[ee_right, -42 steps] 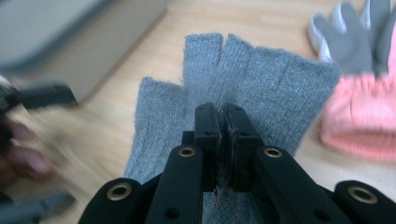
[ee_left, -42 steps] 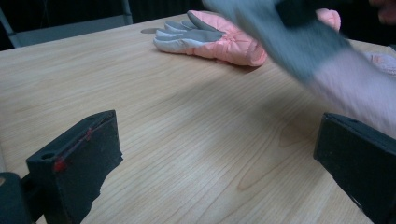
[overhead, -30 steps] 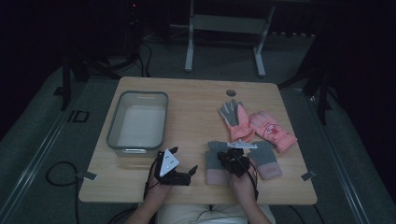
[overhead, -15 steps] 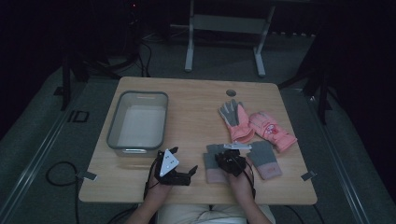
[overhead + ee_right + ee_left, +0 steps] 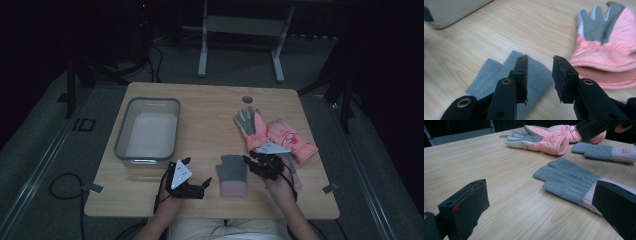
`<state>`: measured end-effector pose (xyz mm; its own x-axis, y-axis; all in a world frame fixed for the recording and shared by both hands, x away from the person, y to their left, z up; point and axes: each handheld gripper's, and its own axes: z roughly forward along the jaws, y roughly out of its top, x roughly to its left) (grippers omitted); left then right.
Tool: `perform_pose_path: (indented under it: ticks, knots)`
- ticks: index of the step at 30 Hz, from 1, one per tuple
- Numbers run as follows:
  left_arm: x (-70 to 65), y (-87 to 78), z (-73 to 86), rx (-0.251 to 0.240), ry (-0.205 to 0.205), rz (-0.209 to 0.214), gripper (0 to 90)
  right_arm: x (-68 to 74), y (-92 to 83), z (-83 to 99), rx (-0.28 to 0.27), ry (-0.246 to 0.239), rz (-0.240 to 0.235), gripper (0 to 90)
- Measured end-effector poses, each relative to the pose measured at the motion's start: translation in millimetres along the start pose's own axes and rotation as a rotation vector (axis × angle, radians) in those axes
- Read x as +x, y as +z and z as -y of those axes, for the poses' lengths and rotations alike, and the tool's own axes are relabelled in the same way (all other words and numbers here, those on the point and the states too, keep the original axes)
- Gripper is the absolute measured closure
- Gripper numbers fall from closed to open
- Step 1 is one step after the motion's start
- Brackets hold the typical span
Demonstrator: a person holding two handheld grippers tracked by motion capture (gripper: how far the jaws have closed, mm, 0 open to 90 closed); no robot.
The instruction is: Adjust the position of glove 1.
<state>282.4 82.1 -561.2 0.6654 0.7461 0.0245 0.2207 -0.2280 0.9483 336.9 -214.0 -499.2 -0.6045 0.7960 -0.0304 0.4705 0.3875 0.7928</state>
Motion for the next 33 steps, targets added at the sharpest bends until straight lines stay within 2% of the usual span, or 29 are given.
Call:
perform_pose_path:
  ticks: [4, 12, 15, 18, 26, 27, 29, 32, 33]
  knots:
    - [0.2, -0.1, 0.0, -0.001, -0.003, 0.0, 0.4, -25.0, -15.7, 5.6, -0.014, -0.047, -0.006, 63.3]
    - [-0.1, -0.1, 0.1, -0.004, -0.006, -0.005, 0.4, -75.2, -33.1, 34.8, 0.048, -0.028, -0.002, 62.9]
    - [0.0, -0.2, 0.1, -0.002, -0.005, -0.006, 0.4, -90.0, -36.4, 45.8, 0.079, -0.009, 0.001, 62.3]
    - [-0.2, -0.3, 0.2, -0.004, -0.004, -0.009, 0.4, -100.6, -37.4, 56.8, 0.089, -0.012, -0.001, 61.4]
    - [-0.1, -0.4, 0.3, -0.008, -0.011, -0.014, 0.4, -110.2, -21.9, 76.8, 0.154, -0.005, 0.004, 59.8]
    - [-0.2, -0.5, 0.4, -0.008, -0.011, -0.015, 0.4, -108.9, -20.4, 80.6, 0.129, -0.009, 0.006, 60.1]
    - [-0.3, -0.6, 0.5, -0.009, -0.009, -0.018, 0.4, -109.7, -20.4, 82.6, 0.117, 0.003, 0.0, 61.0]
    - [-0.4, -0.5, 0.4, -0.008, -0.008, -0.017, 0.4, -108.5, -20.3, 83.0, 0.116, -0.009, 0.002, 66.7]
    - [-0.4, -0.5, 0.4, -0.008, -0.008, -0.017, 0.4, -107.9, -20.5, 82.8, 0.119, -0.017, 0.0, 73.8]
